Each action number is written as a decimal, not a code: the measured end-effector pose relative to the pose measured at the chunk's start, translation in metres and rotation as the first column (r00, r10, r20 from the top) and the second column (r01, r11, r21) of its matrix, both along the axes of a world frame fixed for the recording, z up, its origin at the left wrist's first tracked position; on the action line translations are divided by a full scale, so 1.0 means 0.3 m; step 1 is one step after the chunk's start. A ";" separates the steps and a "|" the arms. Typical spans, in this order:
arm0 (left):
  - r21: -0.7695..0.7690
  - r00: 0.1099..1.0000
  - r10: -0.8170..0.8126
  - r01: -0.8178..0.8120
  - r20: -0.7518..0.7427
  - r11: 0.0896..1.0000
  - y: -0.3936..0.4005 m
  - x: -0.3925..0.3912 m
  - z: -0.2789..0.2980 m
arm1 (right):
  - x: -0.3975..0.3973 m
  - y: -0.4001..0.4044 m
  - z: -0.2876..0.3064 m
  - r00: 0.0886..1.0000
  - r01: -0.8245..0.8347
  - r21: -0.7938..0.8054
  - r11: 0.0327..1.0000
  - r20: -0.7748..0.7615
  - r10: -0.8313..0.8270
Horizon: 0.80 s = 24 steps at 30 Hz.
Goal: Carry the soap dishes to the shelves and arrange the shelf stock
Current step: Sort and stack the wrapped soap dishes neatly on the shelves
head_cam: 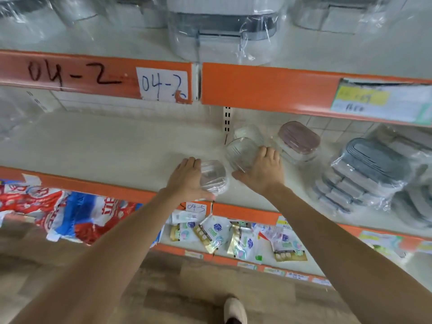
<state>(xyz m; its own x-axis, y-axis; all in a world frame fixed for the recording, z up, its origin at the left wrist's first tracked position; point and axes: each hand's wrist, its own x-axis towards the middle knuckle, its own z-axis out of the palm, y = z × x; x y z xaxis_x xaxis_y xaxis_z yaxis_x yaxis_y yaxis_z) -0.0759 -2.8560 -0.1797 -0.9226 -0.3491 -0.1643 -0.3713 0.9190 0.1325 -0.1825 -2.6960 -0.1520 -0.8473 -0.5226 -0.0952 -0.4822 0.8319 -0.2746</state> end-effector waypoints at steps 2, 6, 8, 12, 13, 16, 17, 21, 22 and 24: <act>0.017 1.000 -0.006 0.006 0.029 1.000 0.018 0.078 0.029 | 0.077 0.027 0.018 1.000 0.000 0.004 1.000 0.024 0.000; 0.073 0.994 0.021 -0.029 0.106 0.997 0.049 0.296 0.120 | 0.278 0.072 0.100 0.994 -0.041 0.008 0.999 0.106 0.040; 0.123 0.991 0.024 -0.041 0.132 0.992 0.058 0.421 0.199 | 0.402 0.088 0.165 0.986 -0.062 0.004 0.998 0.157 0.060; 0.202 0.993 -0.001 -0.023 0.120 0.979 0.048 0.649 0.401 | 0.608 0.084 0.317 0.964 -0.122 -0.014 0.992 0.235 0.122; 0.202 0.993 -0.001 -0.022 0.114 0.979 0.041 0.701 0.459 | 0.652 0.076 0.363 0.958 -0.141 -0.020 0.990 0.248 0.142; 0.172 0.992 0.031 -0.051 0.120 0.984 0.012 0.828 0.631 | 0.753 0.050 0.519 0.944 -0.174 -0.061 0.983 0.275 0.184; 0.157 0.993 0.047 -0.064 0.107 0.986 -0.004 0.855 0.688 | 0.770 0.039 0.577 0.942 -0.180 -0.087 0.980 0.273 0.197; 0.107 0.997 0.076 -0.077 0.012 0.991 -0.066 0.895 0.906 | 0.782 -0.032 0.800 0.946 -0.240 -0.115 0.964 0.196 0.259; 0.100 0.997 0.075 -0.073 -0.011 0.992 -0.079 0.890 0.953 | 0.774 -0.051 0.848 0.948 -0.259 -0.106 0.960 0.163 0.274; 0.089 0.996 0.072 -0.068 -0.048 0.994 -0.096 0.878 1.039 | 0.756 -0.084 0.935 0.949 -0.291 -0.086 0.953 0.101 0.299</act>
